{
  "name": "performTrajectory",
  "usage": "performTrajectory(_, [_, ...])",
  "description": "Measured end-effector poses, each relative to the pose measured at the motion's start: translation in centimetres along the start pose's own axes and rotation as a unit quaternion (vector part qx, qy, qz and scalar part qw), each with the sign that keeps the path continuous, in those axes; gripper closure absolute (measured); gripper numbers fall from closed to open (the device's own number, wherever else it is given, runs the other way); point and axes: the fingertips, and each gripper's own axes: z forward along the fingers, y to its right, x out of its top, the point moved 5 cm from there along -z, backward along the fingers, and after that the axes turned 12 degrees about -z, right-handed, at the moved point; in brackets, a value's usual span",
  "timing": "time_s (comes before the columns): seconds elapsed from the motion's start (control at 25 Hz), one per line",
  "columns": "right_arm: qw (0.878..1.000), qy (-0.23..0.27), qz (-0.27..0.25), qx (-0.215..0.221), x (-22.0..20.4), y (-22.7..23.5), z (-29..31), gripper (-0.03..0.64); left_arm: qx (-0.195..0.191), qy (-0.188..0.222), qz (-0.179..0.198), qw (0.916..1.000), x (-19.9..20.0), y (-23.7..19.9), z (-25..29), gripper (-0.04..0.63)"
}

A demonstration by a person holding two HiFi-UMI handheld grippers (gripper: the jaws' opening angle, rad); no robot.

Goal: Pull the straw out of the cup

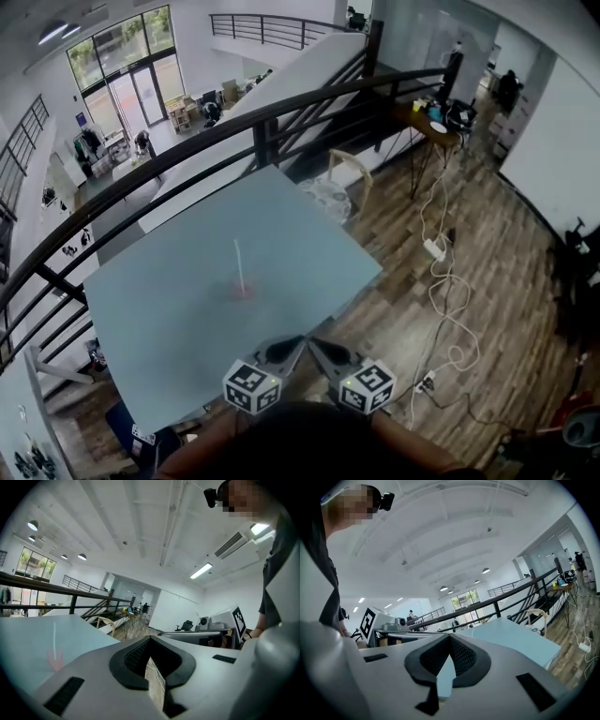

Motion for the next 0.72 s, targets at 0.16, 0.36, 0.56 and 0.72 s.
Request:
performTrajectory(0.16, [1.0,0.002,-0.006,0.003,-0.5,2.1,-0.9,0.606,0.003,-0.003,-0.002,1.0,-0.6,0.6,2.2,0.584])
performTrajectory(0.36, [1.0,0.002,0.01,0.012,-0.7,3.5,0.4,0.606,0.019,-0.008,-0.004,0.9998,-0.2,-0.7,2.6,0.584])
performTrajectory(0.56, [1.0,0.004,0.003,0.021,0.6,3.8,2.7,0.606,0.024,-0.003,-0.001,0.9997,1.6,-2.5,2.8,0.584])
performTrajectory(0.72, [1.0,0.002,0.012,0.017,0.5,3.8,4.3,0.606,0.021,-0.007,0.008,0.9997,2.3,-3.6,2.1,0.584])
